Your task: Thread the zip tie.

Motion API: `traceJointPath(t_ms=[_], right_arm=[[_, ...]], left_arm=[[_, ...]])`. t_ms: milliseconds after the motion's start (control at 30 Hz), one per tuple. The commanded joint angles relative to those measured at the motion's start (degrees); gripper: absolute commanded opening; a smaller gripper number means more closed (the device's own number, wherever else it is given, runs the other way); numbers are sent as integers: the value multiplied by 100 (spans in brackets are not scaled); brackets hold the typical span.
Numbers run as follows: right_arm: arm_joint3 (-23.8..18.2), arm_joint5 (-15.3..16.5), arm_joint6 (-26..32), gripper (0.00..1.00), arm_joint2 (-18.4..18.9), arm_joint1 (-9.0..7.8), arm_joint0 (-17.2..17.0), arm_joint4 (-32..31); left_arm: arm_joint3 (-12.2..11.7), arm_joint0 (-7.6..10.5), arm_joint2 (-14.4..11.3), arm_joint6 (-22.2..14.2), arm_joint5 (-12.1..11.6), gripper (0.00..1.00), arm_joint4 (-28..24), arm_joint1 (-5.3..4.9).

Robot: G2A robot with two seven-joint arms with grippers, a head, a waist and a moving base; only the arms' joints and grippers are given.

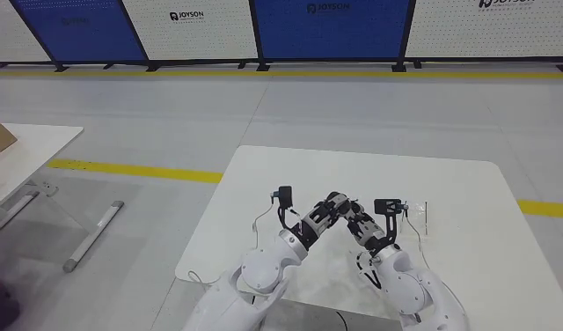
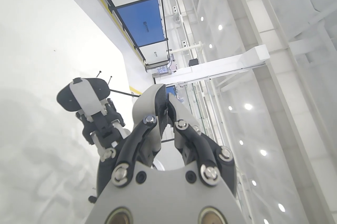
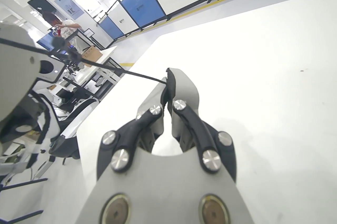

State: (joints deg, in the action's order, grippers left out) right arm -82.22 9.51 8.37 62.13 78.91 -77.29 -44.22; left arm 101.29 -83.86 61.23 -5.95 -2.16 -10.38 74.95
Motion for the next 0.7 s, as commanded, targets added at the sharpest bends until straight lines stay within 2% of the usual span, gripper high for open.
traceJointPath(t_ms=[0,300,333,367,533,667], right_arm=[[4,3,2,0,-2,-1,3,-7],[6,73,-8,0,15,-7,-14,52],[-11,110,-25,30,37,-7,-28,136],[-35,128,-53,100,63,-9,-43,186],[-258,247,-114,100,278,-52,-217,374],[-542,468,-199,100,630,-111,-468,746]], left_arm=[[48,-34,-3,-8,-16,0,7,-4],[149,-113,-15,55,-16,0,62,-14],[116,-97,-10,112,-6,0,86,-12],[90,-81,-6,195,-7,0,127,-9],[-79,7,-30,546,-109,0,250,19],[-197,70,-8,659,-167,0,134,39]])
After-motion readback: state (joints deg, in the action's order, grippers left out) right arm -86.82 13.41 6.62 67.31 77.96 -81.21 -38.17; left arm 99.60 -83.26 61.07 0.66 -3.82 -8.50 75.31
